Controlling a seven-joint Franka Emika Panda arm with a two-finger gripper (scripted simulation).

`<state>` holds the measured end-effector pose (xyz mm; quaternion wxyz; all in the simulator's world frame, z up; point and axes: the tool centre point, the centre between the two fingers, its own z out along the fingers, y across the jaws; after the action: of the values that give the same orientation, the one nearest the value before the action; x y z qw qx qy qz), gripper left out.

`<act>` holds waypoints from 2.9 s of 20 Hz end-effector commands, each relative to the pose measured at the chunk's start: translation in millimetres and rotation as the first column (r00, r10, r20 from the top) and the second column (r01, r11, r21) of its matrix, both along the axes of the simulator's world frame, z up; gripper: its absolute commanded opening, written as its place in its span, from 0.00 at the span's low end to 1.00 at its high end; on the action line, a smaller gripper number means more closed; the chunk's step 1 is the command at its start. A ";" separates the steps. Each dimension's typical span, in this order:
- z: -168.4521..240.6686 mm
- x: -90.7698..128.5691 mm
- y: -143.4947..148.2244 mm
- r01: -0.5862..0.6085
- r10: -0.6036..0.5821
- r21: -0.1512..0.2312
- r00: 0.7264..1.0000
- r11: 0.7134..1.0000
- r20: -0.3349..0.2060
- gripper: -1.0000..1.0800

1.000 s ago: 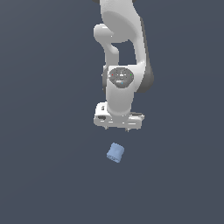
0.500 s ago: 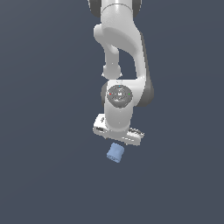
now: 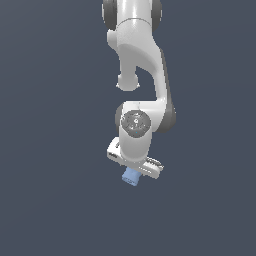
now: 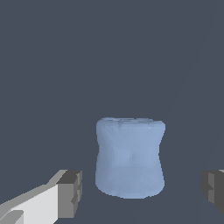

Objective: Pick up the object and move it to a goal position.

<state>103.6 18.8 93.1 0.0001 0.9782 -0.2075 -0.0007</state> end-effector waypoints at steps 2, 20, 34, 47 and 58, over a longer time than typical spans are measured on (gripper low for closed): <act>-2.6 3.7 -0.1 0.018 -0.018 0.000 1.000 1.000 0.001 0.96; -54.4 2.9 -0.3 0.021 -0.021 0.000 1.000 1.000 0.002 0.96; -53.0 4.1 -0.4 0.021 -0.021 0.000 1.000 1.000 0.002 0.00; -44.2 -11.7 4.0 0.020 -0.020 0.000 1.000 1.000 0.001 0.00; -18.4 -54.8 15.8 0.020 -0.020 0.000 1.000 1.000 0.001 0.00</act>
<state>55.3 32.9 70.7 0.0001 0.9761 -0.2173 -0.0003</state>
